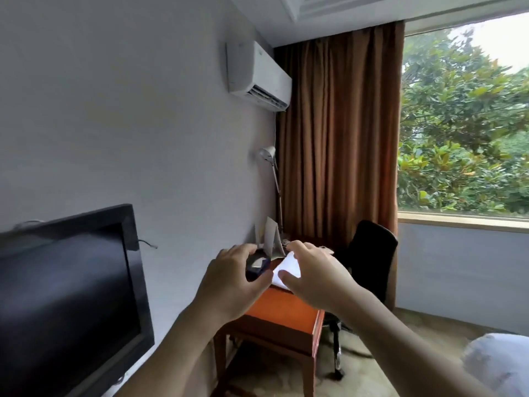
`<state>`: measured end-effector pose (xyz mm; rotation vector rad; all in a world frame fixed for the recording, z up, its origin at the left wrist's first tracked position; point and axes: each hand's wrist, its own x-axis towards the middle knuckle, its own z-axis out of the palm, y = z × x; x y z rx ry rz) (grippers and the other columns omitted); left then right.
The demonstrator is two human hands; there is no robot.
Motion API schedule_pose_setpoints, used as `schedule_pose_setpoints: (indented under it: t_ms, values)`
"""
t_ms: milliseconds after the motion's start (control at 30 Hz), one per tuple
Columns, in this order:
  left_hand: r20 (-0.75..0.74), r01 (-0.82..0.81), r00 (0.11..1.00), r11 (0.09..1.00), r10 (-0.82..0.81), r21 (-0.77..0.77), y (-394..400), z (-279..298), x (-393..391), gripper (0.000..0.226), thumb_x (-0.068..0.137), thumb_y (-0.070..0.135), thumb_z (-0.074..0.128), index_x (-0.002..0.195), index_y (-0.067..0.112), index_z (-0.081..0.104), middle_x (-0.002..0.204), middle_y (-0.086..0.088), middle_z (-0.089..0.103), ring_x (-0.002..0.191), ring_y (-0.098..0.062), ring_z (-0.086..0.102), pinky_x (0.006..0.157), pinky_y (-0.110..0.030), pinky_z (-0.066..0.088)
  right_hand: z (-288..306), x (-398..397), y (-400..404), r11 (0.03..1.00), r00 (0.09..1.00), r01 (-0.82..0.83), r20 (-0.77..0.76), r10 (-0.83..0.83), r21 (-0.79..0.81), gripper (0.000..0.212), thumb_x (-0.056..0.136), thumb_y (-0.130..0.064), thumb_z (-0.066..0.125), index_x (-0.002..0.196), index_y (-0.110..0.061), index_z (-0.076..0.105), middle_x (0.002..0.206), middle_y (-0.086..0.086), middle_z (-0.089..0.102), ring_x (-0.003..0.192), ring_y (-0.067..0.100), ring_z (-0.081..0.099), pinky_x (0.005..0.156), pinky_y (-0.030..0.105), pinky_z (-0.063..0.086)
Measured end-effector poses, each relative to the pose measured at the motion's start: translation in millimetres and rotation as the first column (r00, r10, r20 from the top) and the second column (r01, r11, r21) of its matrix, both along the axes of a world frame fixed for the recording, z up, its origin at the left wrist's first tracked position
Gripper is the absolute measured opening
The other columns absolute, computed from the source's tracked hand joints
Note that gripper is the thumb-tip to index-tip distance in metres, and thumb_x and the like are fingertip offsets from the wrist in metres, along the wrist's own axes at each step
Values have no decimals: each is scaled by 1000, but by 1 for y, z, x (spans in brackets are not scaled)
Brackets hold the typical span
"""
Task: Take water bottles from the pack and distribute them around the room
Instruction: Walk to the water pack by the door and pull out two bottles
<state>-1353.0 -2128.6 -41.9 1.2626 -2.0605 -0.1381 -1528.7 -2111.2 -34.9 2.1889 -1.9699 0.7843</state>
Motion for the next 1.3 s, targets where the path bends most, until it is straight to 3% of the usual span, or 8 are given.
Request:
schedule_pose_setpoints:
  t_ms: [133,267,500,633,767,900,1067,1300]
  values:
    - [12,-209,978,978,209,-8,-37,-7,34,60,89,48,61,142,23,46,145,7,51,134,-14,43,111,-31,36,-12,27,-72,981,981,-193,24,193,21,52,88,-49,56,132,-21,46,127,2,58,114,26,56,91,41,48]
    - [16,-470,882,882,470,15,-47,-1,81,60,90,51,60,143,28,44,145,8,49,132,-14,44,107,-31,38,-10,87,-132,893,892,-451,22,451,-3,56,92,-50,53,138,-21,41,131,3,58,116,26,58,93,40,49]
    - [32,-871,491,490,870,31,42,11,178,60,88,52,61,142,31,44,140,10,50,130,-13,45,109,-35,41,1,246,-125,490,490,-870,22,872,-49,53,92,-50,54,135,-22,44,125,1,61,109,23,59,89,40,53]
    - [43,-988,150,149,988,44,162,4,212,60,88,50,61,141,27,46,140,10,52,130,-12,46,108,-36,42,-3,338,-44,163,162,-986,22,986,-23,57,90,-51,54,137,-20,43,126,2,60,113,24,59,92,41,51]
    - [46,-974,-219,-221,975,54,305,2,210,62,88,50,61,142,21,48,143,4,53,134,-17,45,112,-34,36,-8,401,84,-197,-197,-980,43,979,3,57,89,-51,55,135,-20,45,125,4,61,112,26,60,91,41,52]
    - [30,-877,-468,-469,883,105,432,-5,178,59,87,52,61,139,25,50,135,10,53,133,-15,44,111,-34,37,-7,421,229,-478,-476,-878,57,878,29,60,89,-51,54,139,-19,42,128,5,59,115,26,58,93,40,50]
    - [2,-750,-656,-652,755,110,555,-18,147,66,82,58,60,137,23,52,135,6,56,130,-16,48,107,-33,42,-13,422,383,-695,-695,-717,17,719,59,57,91,-50,52,138,-20,41,130,6,57,119,27,55,97,42,47]
    - [11,-656,-750,-746,661,112,712,-19,147,64,89,52,59,144,21,46,144,4,51,135,-13,42,113,-34,35,-12,446,552,-795,-796,-605,8,605,43,54,90,-50,52,135,-22,42,125,3,59,114,25,57,93,44,49]
